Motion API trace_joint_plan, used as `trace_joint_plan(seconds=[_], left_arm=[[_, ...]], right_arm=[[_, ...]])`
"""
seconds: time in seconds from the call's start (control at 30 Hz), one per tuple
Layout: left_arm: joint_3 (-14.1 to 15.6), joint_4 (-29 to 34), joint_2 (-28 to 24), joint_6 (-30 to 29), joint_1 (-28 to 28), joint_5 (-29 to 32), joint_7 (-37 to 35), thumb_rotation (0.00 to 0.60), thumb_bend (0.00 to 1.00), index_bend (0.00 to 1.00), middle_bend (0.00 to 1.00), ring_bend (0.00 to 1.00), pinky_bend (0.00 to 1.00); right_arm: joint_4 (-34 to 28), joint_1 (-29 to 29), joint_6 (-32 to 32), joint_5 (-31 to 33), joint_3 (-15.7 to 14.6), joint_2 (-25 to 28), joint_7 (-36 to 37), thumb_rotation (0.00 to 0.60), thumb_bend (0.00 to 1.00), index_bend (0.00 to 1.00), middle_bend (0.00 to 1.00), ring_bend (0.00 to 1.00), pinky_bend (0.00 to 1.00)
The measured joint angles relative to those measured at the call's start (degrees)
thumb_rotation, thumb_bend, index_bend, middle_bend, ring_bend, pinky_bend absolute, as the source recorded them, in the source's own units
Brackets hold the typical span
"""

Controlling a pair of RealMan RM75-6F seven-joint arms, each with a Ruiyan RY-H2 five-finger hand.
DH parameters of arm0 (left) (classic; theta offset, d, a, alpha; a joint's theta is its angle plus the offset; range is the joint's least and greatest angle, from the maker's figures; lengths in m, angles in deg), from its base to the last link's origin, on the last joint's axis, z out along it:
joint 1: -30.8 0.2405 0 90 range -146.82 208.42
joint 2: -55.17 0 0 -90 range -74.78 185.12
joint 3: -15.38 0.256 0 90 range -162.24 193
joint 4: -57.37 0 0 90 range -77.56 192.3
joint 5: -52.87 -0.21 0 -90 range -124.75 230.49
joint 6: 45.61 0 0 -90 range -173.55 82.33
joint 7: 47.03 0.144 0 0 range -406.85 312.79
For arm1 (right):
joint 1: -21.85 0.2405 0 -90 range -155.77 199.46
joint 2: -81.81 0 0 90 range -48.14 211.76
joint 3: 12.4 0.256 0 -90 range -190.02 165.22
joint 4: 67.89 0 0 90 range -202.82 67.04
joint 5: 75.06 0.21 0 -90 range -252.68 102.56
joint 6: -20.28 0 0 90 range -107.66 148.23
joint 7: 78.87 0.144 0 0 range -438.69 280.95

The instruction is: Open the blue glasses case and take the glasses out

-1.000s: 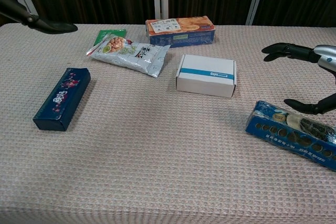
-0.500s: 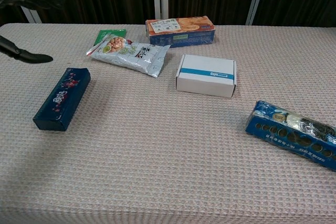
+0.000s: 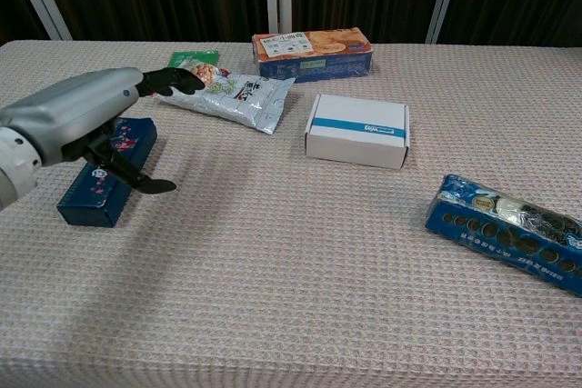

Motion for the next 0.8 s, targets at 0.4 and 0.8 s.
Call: trace_joint_plan(seconds=[0.4,0.8], left_arm=[[-0.11,-4.48,3.87,-2.76,0.27,7.99,11.98,0.6,0.14,0.11,0.1,0.11,0.13],[-1.53,-6.31,-0.14,-5.61,3.25,13.51,12.92,0.6,0.14,0.12,0.13,0.11,0.13]], right_arm=[[0.66,-0.74,0.77,-0.1,0.13,-0.48,1.06,0.6,0.31,0.08,0.14,0.04,0.1],[1.06,-1.16,0.77,-0.06,0.17,-0.86,1.49,0.6,0.31,0.08,0.14,0.04,0.1]])
